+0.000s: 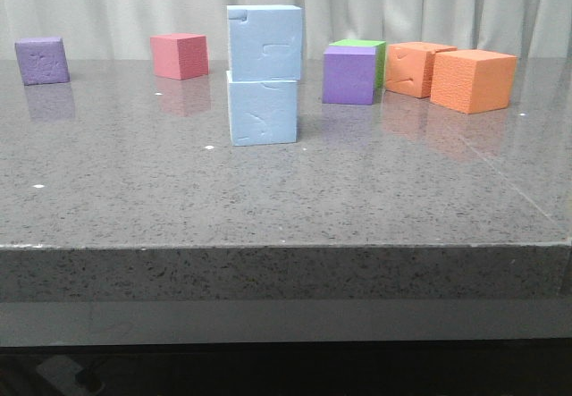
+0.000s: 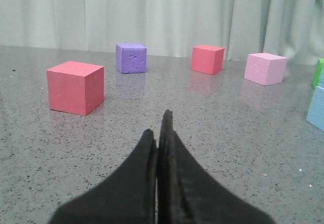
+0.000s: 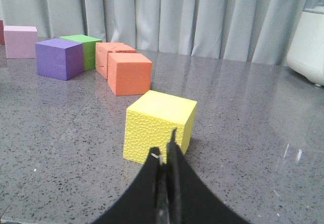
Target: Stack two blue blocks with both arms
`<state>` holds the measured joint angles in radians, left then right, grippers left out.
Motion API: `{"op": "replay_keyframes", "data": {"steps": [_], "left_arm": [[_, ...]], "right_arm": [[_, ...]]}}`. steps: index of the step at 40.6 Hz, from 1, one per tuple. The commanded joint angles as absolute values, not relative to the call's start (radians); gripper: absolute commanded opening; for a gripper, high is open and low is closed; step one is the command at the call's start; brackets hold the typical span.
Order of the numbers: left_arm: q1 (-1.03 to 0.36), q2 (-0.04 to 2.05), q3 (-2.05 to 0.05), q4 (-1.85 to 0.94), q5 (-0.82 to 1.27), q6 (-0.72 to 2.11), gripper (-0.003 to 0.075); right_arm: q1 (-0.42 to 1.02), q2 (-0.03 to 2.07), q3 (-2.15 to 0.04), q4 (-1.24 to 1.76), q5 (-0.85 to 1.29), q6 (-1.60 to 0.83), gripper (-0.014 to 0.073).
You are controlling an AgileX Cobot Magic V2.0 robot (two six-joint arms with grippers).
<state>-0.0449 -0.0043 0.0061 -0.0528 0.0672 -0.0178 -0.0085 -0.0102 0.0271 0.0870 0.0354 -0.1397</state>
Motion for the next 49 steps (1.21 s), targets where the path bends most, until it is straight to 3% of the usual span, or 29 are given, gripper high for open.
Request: {"op": "replay_keyframes", "data": {"steps": [1,17,49], "left_arm": [[-0.043,-0.021,0.009,-0.054,-0.016,-0.019,-0.0020],[-0.043,-0.021,0.009,-0.054,-0.016,-0.019,-0.0020],[-0.043,-0.021,0.009,-0.054,-0.016,-0.019,-0.0020]], "right_arm": [[-0.015,-0.029,0.021,0.087,-0.053,-0.147,-0.0067],[-0.015,-0.029,0.022,0.064,-0.062,-0.033,-0.0067],[-0.015,-0.029,0.022,0.064,-0.060,-0.032,-0.0067]]}}
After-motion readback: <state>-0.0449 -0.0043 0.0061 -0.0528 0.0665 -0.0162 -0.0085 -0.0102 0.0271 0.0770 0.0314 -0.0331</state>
